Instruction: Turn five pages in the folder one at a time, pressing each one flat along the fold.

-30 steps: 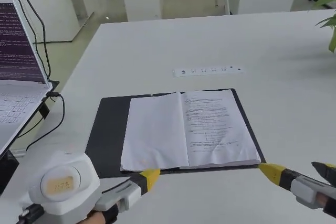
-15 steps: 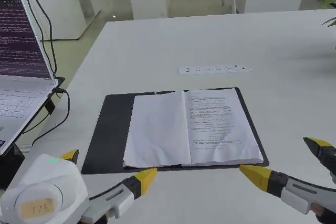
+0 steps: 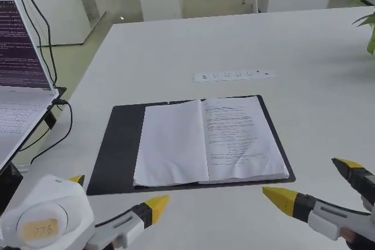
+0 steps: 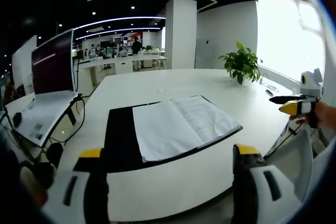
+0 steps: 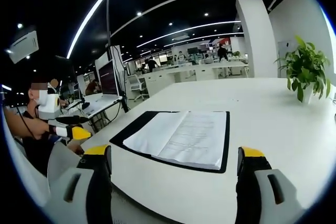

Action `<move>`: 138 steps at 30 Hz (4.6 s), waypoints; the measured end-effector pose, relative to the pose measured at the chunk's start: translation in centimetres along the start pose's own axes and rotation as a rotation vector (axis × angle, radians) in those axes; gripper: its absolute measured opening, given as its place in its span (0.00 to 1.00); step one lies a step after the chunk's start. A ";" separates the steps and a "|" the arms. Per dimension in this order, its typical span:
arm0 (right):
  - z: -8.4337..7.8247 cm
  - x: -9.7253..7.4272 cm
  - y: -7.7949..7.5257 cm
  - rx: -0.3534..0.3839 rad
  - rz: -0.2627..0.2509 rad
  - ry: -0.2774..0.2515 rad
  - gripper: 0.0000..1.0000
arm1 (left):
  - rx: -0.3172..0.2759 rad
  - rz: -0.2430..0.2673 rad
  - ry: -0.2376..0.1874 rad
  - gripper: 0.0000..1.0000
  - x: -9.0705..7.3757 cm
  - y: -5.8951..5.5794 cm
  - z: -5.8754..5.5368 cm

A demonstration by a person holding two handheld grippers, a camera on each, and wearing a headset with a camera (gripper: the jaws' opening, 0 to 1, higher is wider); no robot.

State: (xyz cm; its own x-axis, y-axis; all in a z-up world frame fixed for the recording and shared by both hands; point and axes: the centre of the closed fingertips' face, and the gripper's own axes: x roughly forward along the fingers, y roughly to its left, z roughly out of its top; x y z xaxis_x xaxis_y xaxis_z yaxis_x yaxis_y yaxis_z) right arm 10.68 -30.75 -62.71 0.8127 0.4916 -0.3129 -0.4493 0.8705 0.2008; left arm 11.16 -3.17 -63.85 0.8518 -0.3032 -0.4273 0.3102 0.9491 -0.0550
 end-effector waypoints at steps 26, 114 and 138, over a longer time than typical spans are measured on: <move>-0.5 -0.2 -0.4 0.038 -0.017 -0.003 0.96 | 0.118 -0.159 0.119 0.86 10.9 -6.5 -0.5; -5.8 7.9 -7.7 0.352 -0.086 0.194 0.36 | 0.199 -0.267 0.167 0.01 23.9 -15.8 -5.6; -9.1 10.5 -9.9 0.420 -0.170 0.268 0.11 | 0.199 -0.263 0.167 0.01 23.9 -15.8 -5.5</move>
State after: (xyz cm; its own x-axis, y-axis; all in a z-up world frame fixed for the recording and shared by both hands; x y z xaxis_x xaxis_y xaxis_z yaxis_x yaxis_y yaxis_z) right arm 20.30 -34.04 -76.44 0.7133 0.3808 -0.5884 -0.0877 0.8815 0.4641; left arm 24.24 -24.94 -78.19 0.6564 -0.5007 -0.5642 0.5995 0.8002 -0.0126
